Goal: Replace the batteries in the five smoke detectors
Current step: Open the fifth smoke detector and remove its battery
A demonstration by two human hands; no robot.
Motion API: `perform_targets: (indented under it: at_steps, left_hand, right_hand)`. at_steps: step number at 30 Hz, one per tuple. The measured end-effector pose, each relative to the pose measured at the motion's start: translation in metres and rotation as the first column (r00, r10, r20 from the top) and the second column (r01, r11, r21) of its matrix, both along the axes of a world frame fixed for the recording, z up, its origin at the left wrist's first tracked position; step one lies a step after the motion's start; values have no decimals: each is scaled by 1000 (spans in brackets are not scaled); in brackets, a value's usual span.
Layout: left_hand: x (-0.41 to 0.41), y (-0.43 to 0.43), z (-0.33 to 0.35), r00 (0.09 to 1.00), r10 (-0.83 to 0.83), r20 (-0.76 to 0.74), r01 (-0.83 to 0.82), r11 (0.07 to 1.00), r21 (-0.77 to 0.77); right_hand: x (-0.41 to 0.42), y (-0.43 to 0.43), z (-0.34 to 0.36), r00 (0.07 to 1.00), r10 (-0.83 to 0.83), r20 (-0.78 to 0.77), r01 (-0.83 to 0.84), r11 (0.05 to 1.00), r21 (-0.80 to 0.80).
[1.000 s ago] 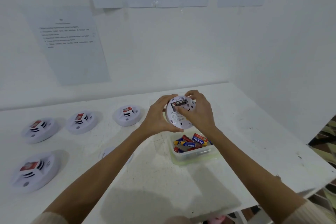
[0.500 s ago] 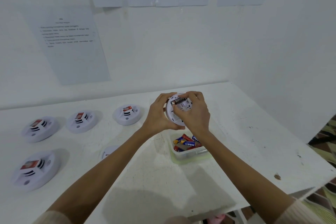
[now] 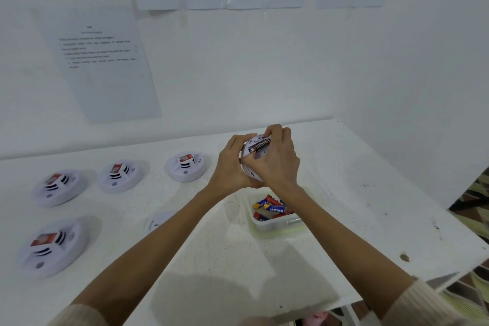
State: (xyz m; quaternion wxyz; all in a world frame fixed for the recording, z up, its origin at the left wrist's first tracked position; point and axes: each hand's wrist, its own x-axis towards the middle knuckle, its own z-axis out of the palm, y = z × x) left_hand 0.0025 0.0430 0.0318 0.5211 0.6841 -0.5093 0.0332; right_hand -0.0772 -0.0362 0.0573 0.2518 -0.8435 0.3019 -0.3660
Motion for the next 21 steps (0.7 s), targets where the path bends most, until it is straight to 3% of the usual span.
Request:
perform_targets:
  at_steps: [6,12,17,21]
  left_hand:
    - [8,0,-3,997,-46,-64,49,998,49]
    - [13,-2,2,992,-89,-86,92,995,28]
    - [19,0,4,992,-118,-42,120,990,67]
    - [17,-1,3,989,-144,-26,146,985,95]
  right_hand:
    - [-3,-4,-4,999,45,6,-45,998,-49]
    - [-2,-9,-13,984,109,139,-76,972,-224]
    - [2,-29,-14,971,178,162,-62,836,-545]
    - [-5,-39,-4,948,316,23,-210,681,-701]
